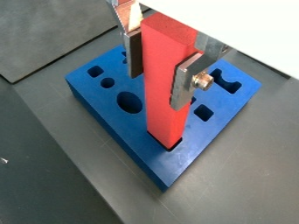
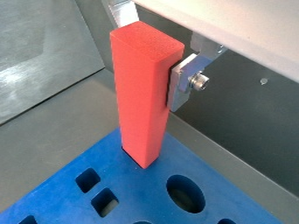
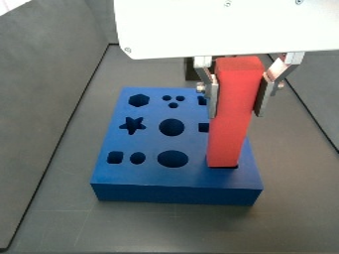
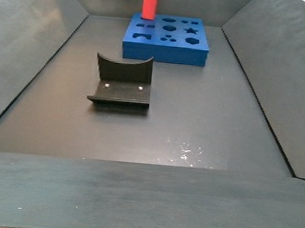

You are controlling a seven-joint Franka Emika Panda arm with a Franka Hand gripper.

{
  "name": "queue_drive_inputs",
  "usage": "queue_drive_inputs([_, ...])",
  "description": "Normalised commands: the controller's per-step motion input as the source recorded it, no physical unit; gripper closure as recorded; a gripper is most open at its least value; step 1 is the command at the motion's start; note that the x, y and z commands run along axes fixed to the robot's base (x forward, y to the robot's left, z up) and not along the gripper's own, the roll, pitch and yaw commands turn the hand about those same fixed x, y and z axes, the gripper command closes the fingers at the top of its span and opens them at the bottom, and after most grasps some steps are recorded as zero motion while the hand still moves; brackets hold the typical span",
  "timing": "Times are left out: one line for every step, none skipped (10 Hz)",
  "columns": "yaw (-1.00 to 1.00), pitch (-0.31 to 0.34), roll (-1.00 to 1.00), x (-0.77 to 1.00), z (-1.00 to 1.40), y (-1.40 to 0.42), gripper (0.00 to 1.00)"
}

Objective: Pick up the rectangle object. Move up. Place the rectangle object on the fixture. Regrasp the rectangle object. Move to above the board. Insert the rectangle object.
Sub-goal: Insert the rectangle object.

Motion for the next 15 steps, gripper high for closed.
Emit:
queue_drive_inputs([0.0,-0.037,-0.02,0.07,-0.11,-0.1,1.0])
queue_drive_inputs([0.0,0.0,0.0,0.02,0.0,0.0,1.0])
queue_drive_inputs([0.0,0.0,0.0,0.0,-0.03,0.0,1.0])
queue_drive_inputs([0.0,0.0,0.0,0.01,-0.13,0.0,1.0])
queue_drive_inputs([0.0,0.0,0.0,0.03,-0.17,0.0,1.0])
queue_drive_inputs([0.01,0.0,0.0,0.04,-0.21,-0.01,1.0])
queue_drive_inputs([0.01,0.0,0.0,0.04,-0.26,-0.04,1.0])
queue_drive_inputs([0.02,0.0,0.0,0.07,-0.35,-0.09,1.0])
queue_drive_inputs([0.05,0.0,0.01,0.11,-0.45,-0.13,1.0])
queue_drive_inputs([0.09,0.0,0.0,0.17,-0.52,-0.11,1.0])
queue_drive_inputs([0.08,0.0,0.0,0.16,-0.58,-0.08,1.0])
queue_drive_inputs([0.08,0.0,0.0,0.17,-0.57,-0.07,1.0])
queue_drive_inputs([0.06,0.0,0.0,0.15,-0.47,-0.02,1.0])
queue_drive_inputs([0.0,0.0,0.0,0.0,0.0,0.0,0.0])
queue_drive_inputs([0.0,0.0,0.0,0.0,0.0,0.0,0.0])
